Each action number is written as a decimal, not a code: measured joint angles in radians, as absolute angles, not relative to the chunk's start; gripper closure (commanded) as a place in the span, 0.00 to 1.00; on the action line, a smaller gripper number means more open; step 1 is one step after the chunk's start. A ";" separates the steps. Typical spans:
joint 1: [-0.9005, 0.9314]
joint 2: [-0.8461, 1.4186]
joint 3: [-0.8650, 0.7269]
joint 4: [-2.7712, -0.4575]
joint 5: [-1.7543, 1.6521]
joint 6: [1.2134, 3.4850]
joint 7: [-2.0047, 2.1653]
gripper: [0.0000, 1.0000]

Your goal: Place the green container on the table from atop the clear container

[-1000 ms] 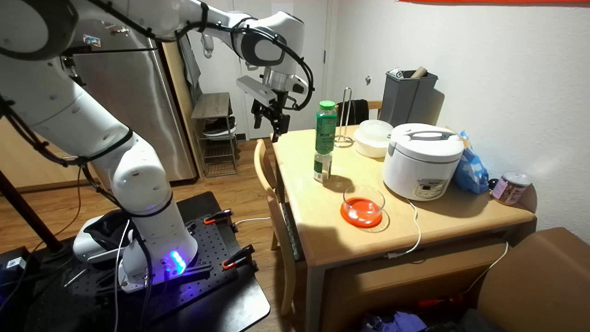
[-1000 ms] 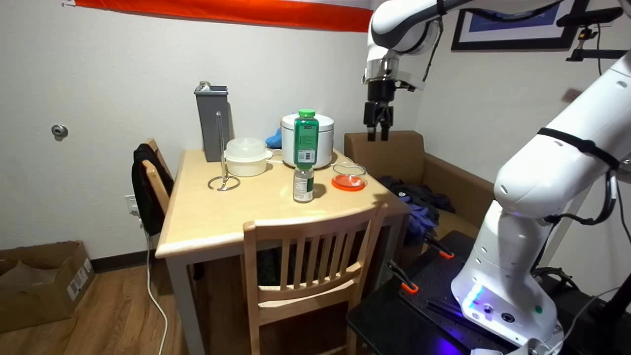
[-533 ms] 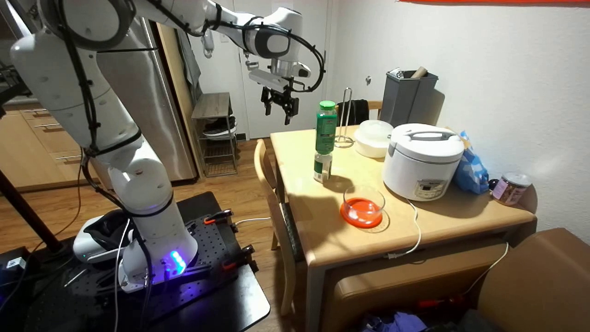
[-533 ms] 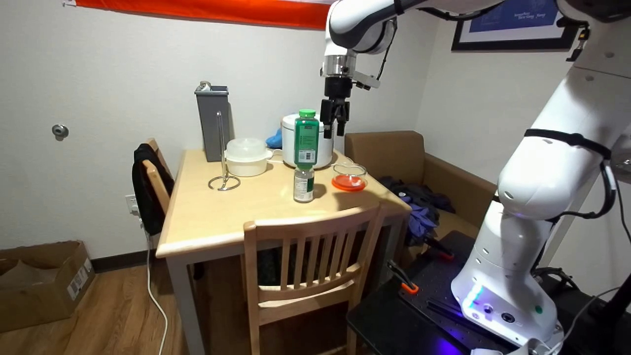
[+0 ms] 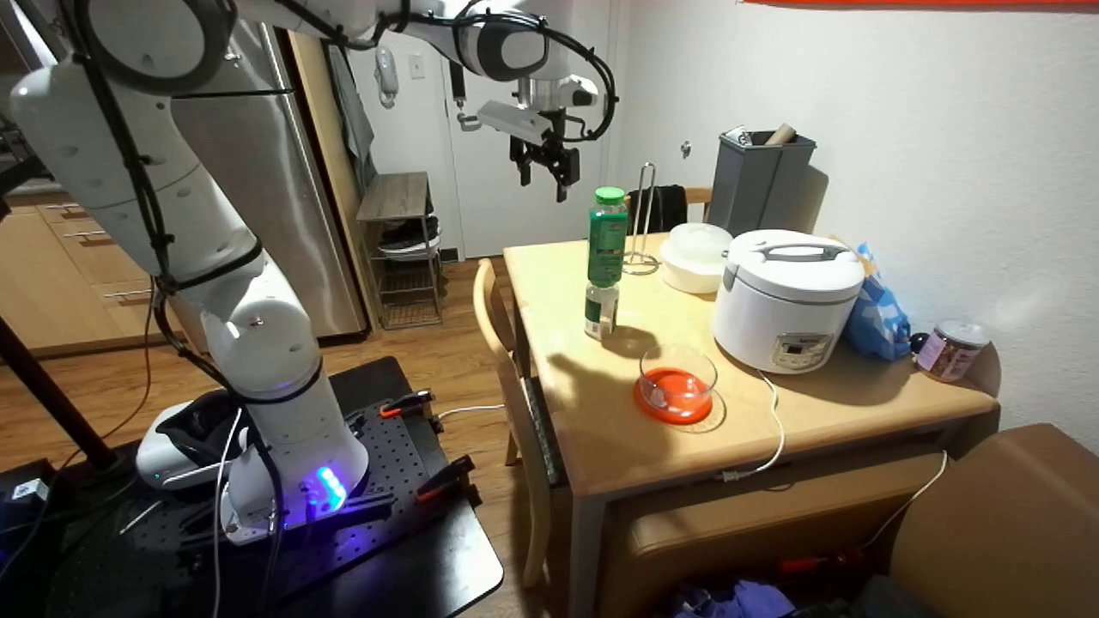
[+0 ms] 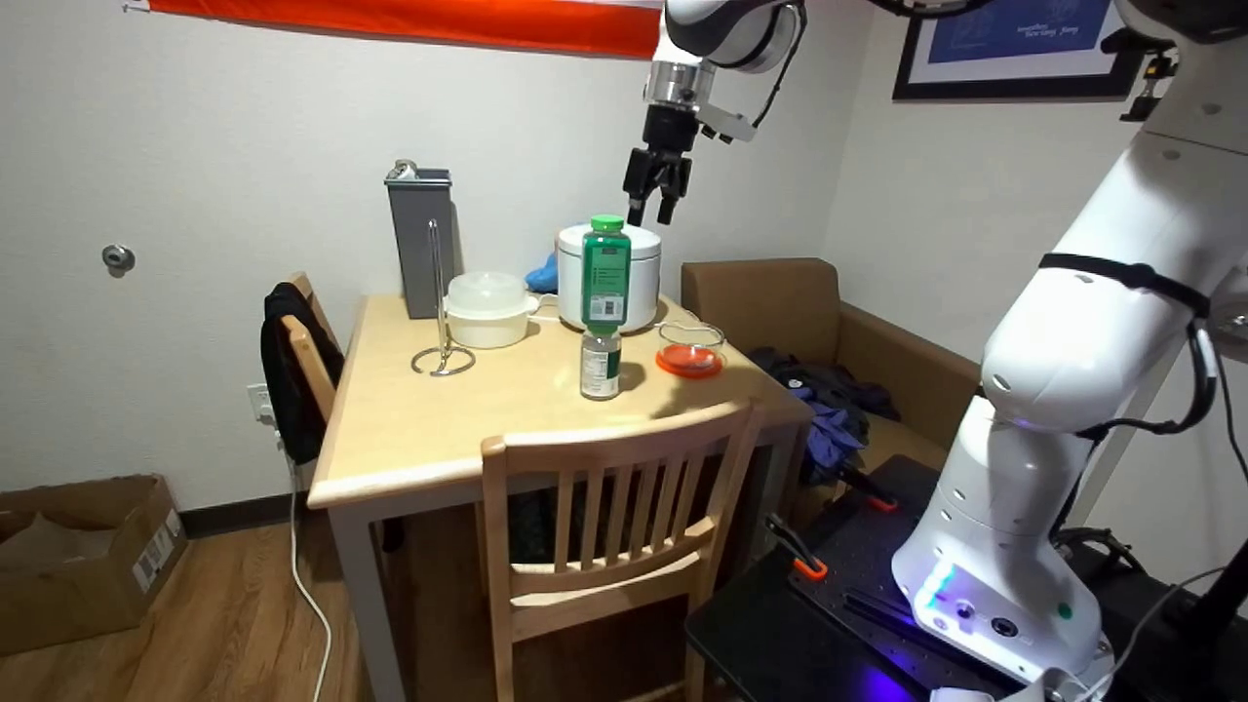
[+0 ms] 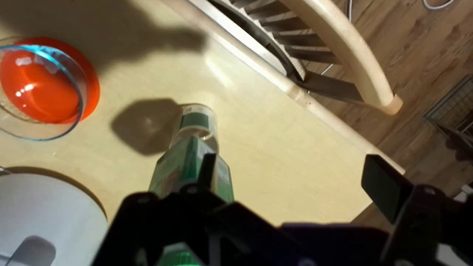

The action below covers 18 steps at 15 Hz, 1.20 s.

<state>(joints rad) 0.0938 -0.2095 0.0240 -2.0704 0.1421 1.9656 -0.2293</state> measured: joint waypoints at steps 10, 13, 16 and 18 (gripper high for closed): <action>0.096 -0.161 0.025 -2.004 0.156 2.042 -0.229 0.00; 0.096 -0.141 0.025 -2.000 0.157 2.046 -0.229 0.00; 0.096 -0.104 0.027 -1.968 0.143 2.052 -0.204 0.00; 0.096 -0.084 0.032 -1.935 0.107 2.052 -0.176 0.00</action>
